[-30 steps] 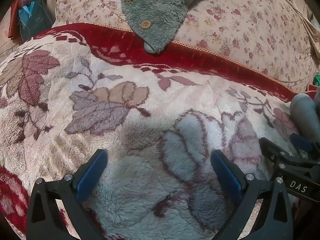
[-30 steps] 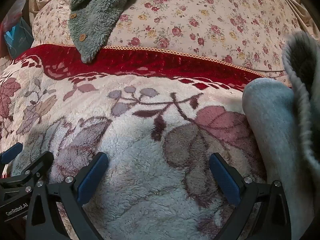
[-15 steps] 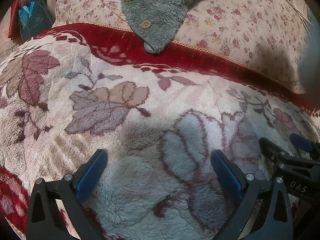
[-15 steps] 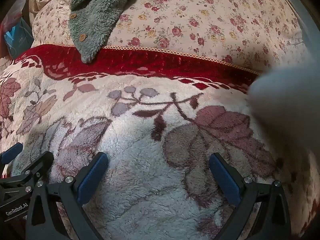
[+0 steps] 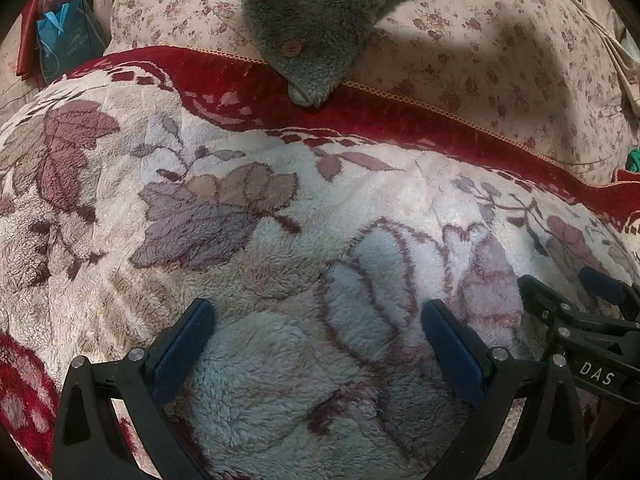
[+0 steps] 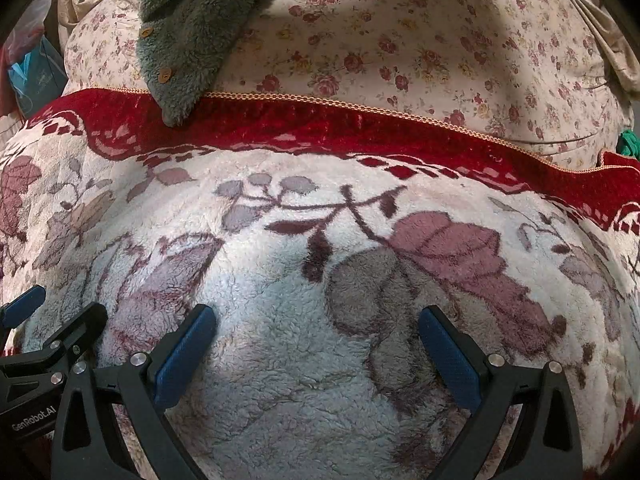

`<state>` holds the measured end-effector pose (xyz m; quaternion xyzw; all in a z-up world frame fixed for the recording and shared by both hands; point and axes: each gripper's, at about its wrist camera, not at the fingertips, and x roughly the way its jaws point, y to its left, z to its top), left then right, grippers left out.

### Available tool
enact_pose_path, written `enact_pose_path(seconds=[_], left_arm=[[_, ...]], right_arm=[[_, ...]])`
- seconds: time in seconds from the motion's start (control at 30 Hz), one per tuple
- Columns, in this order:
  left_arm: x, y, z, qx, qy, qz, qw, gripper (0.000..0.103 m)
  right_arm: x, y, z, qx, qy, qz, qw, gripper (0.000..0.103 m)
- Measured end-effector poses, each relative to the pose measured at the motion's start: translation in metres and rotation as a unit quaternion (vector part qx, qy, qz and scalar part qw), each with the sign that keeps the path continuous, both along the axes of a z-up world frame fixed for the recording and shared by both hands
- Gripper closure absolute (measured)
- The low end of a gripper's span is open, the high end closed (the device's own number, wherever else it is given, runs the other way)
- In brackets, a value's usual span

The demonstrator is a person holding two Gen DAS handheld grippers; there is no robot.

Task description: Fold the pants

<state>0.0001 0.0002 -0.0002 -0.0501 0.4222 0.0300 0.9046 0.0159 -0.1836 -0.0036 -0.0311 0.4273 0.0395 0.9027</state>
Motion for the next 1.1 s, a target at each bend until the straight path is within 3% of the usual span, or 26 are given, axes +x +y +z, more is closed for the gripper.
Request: enact_pose_path(seconds=[1.1], left_arm=[[-0.001,-0.0031,-0.0016,0.002,0.0,0.0,1.0,0.0]], right_arm=[[0.0006,-0.0001,-0.0008,0.0,-0.001,0.0,1.0,0.0]])
